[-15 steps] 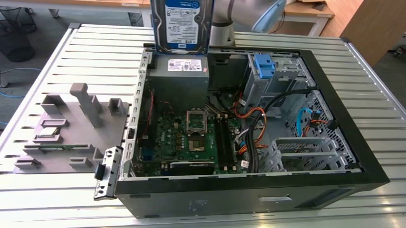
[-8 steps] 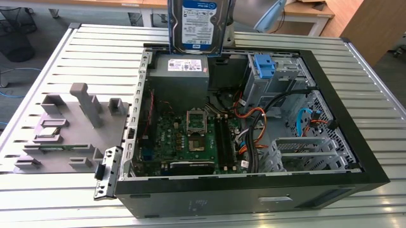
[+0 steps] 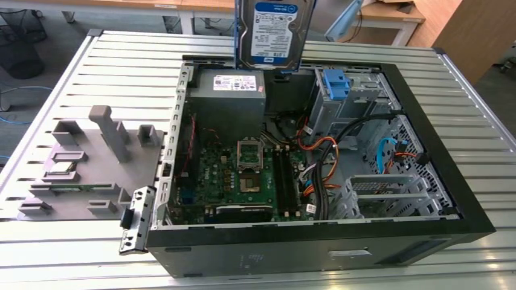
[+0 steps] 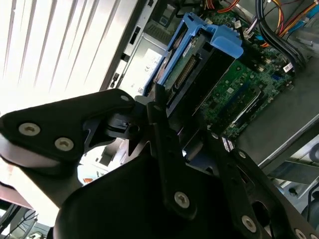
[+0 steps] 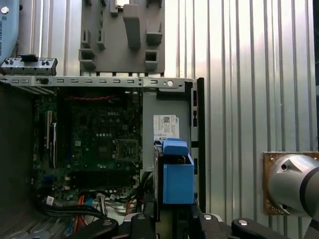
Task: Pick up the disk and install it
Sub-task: 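Pick up the disk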
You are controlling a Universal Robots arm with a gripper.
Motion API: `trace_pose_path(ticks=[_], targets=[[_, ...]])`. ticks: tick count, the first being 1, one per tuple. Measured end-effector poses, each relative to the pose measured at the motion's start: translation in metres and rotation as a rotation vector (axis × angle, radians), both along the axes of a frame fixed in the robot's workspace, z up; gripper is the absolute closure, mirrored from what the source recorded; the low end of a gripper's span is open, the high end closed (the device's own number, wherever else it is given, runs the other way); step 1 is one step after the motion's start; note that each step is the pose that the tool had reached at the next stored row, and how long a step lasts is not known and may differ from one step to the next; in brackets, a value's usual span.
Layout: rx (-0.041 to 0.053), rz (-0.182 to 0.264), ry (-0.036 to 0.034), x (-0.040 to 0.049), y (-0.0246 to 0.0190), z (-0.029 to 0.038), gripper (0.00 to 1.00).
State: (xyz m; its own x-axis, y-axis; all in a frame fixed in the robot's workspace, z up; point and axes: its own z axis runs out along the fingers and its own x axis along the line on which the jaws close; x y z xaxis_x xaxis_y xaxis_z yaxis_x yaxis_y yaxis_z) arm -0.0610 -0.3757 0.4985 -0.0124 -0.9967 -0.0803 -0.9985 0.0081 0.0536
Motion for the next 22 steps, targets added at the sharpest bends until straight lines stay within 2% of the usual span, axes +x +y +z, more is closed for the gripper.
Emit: trace_pose_path(ticks=[3, 10, 22], targets=[[0.0000, 0.000, 0.0000, 0.0036, -0.0001, 0.0000, 0.65], [0.0001, 0.000, -0.0001, 0.0039, -0.0003, 0.0000, 0.65], [-0.0001, 0.000, 0.0000, 0.0052, -0.0071, 0.0000, 0.65]])
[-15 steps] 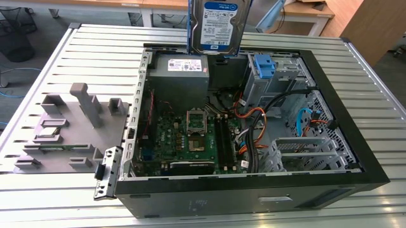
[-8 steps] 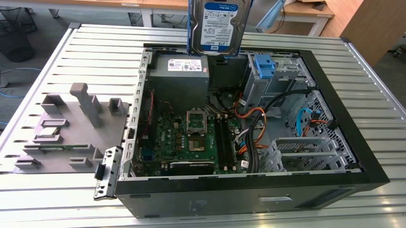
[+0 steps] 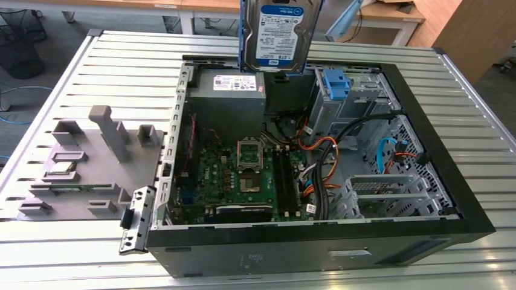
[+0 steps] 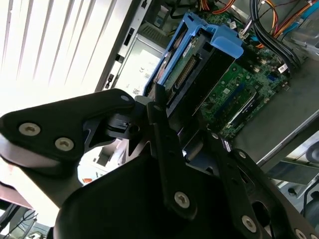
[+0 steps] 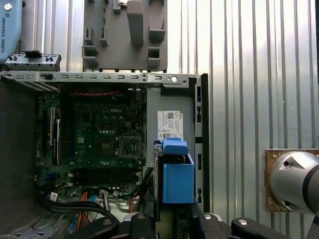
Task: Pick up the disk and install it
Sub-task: 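Pick up the disk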
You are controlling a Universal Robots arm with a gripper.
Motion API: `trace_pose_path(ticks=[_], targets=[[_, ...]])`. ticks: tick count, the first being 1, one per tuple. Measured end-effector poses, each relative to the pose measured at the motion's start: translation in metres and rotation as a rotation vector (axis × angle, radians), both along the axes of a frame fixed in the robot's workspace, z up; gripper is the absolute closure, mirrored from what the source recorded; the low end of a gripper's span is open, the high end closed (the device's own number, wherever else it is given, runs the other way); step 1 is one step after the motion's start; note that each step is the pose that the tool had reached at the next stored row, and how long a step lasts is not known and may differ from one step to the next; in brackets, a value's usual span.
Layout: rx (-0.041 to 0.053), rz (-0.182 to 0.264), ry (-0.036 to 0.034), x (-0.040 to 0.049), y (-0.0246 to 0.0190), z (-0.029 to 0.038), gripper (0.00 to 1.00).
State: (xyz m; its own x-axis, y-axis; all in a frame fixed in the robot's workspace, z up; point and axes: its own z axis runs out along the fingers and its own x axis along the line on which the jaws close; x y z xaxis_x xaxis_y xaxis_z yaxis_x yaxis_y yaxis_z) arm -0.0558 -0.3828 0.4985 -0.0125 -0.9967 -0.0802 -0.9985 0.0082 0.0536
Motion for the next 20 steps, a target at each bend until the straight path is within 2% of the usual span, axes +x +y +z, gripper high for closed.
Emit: trace_pose_path(ticks=[11, 20], targets=[[-0.0011, 0.000, 0.0000, 0.0037, -0.0104, 0.0000, 0.65], [-0.0041, 0.000, 0.0000, 0.0062, -0.0226, 0.0000, 0.65]])
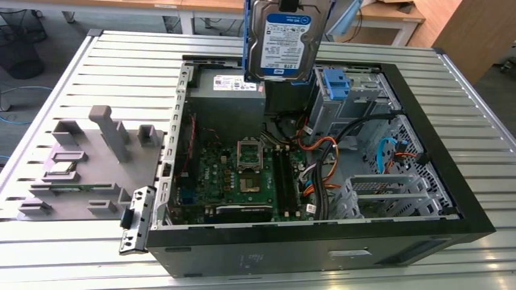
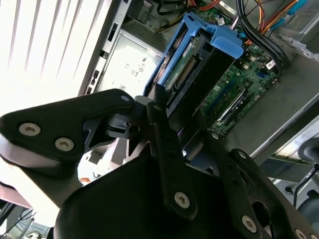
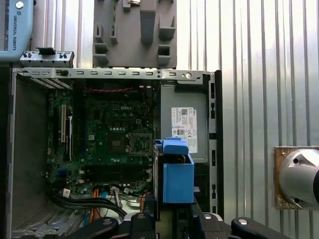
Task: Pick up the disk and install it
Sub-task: 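Pick up the disk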
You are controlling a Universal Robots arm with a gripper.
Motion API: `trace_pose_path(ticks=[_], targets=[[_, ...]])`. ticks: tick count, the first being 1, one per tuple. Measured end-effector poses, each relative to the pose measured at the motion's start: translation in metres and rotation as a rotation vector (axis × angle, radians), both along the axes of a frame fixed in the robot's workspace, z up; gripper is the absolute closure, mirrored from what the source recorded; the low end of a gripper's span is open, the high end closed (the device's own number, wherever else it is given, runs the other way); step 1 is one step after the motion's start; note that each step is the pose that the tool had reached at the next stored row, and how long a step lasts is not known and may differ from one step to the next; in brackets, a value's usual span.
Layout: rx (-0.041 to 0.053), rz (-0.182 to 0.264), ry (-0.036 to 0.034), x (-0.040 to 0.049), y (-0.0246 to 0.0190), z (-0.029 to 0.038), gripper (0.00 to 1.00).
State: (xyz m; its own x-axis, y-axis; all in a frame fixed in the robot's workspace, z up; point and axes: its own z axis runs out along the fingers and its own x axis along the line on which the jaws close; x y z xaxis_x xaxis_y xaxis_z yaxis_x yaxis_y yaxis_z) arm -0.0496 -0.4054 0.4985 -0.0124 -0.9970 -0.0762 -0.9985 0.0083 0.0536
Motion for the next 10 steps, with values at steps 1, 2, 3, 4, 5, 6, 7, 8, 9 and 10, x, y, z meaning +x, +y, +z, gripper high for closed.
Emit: trace_pose_path(ticks=[1, 2, 3, 4, 5, 6, 7, 8, 9, 10], targets=[[-0.0004, 0.000, 0.0001, 0.0003, -0.0014, 0.0000, 0.65], [-0.0007, 0.000, 0.0000, 0.0007, -0.0029, 0.0000, 0.65], [-0.0012, 0.000, 0.0001, 0.0010, -0.0044, 0.0000, 0.65], [-0.0017, 0.000, 0.0001, 0.0013, -0.0058, 0.0000, 0.65], [-0.0022, 0.000, 0.0001, 0.0016, -0.0073, 0.0000, 0.65], [-0.0028, 0.000, 0.0002, 0.0019, -0.0087, 0.0000, 0.65], [-0.0034, 0.000, 0.0002, 0.0022, -0.0101, 0.0000, 0.65], [-0.0040, -0.001, 0.0002, 0.0024, -0.0115, 0.0000, 0.65], [-0.0045, -0.001, 0.0002, 0.0027, -0.0129, 0.0000, 0.65], [-0.0050, -0.001, 0.0002, 0.0030, -0.0144, 0.0000, 0.65]])
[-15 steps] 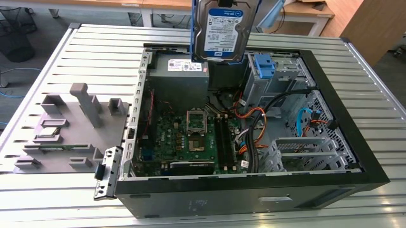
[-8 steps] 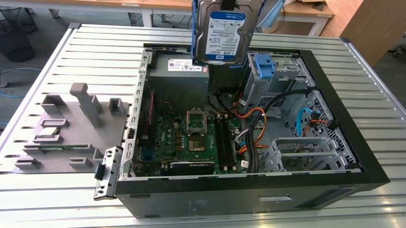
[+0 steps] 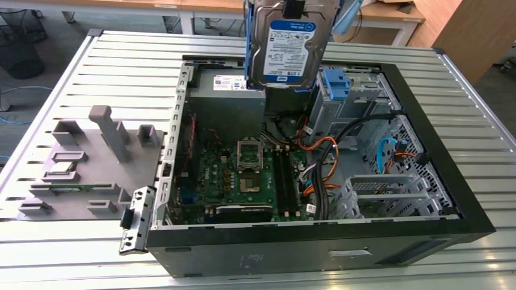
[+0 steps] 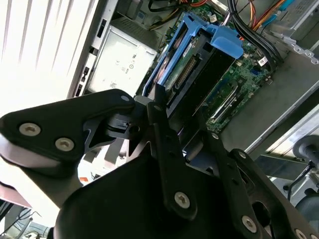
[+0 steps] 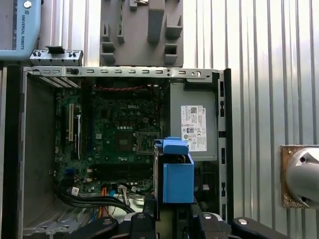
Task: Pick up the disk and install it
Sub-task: 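Pick up the disk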
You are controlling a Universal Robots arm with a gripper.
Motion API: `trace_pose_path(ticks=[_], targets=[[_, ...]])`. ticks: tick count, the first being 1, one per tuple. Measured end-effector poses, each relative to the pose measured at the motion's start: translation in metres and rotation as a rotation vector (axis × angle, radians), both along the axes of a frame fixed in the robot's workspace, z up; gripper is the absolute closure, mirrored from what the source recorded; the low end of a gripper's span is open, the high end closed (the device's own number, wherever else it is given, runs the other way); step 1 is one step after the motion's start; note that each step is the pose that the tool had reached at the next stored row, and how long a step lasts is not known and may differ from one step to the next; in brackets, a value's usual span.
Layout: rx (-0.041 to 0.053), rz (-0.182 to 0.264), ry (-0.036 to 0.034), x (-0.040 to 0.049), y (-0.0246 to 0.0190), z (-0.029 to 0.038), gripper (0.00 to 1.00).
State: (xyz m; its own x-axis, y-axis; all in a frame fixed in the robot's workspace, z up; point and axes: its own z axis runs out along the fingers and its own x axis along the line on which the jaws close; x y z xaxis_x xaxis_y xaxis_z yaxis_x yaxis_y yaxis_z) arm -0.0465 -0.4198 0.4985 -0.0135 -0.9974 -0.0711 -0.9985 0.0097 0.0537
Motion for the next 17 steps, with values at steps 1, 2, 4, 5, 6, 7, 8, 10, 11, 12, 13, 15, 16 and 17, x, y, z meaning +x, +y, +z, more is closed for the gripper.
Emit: trace_pose_path(ticks=[1, 2, 4, 5, 6, 7, 8, 10, 11, 12, 13, 15, 16, 17], targets=[[-0.0005, 0.000, 0.0000, 0.0003, -0.0014, 0.0000, 0.65], [-0.0009, 0.000, 0.0000, 0.0006, -0.0028, -0.0001, 0.65], [-0.0020, -0.001, 0.0000, 0.0012, -0.0055, 0.0000, 0.65], [-0.0022, -0.001, 0.0000, 0.0014, -0.0069, 0.0000, 0.65], [-0.0026, -0.001, 0.0000, 0.0017, -0.0083, 0.0000, 0.65], [-0.0031, -0.002, 0.0001, 0.0020, -0.0097, 0.0000, 0.65], [-0.0034, -0.002, 0.0001, 0.0024, -0.0113, 0.0000, 0.65], [-0.0041, -0.002, 0.0001, 0.0030, -0.0143, 0.0000, 0.65], [-0.0043, -0.002, 0.0001, 0.0033, -0.0158, 0.0000, 0.65], [-0.0047, -0.003, 0.0001, 0.0036, -0.0173, 0.0000, 0.65], [-0.0050, -0.003, 0.0000, 0.0039, -0.0188, -0.0001, 0.65], [-0.0057, -0.003, 0.0001, 0.0046, -0.0219, 0.0000, 0.65], [-0.0060, -0.004, 0.0002, 0.0049, -0.0234, 0.0000, 0.65], [-0.0063, -0.004, 0.0002, 0.0052, -0.0249, 0.0000, 0.65]])
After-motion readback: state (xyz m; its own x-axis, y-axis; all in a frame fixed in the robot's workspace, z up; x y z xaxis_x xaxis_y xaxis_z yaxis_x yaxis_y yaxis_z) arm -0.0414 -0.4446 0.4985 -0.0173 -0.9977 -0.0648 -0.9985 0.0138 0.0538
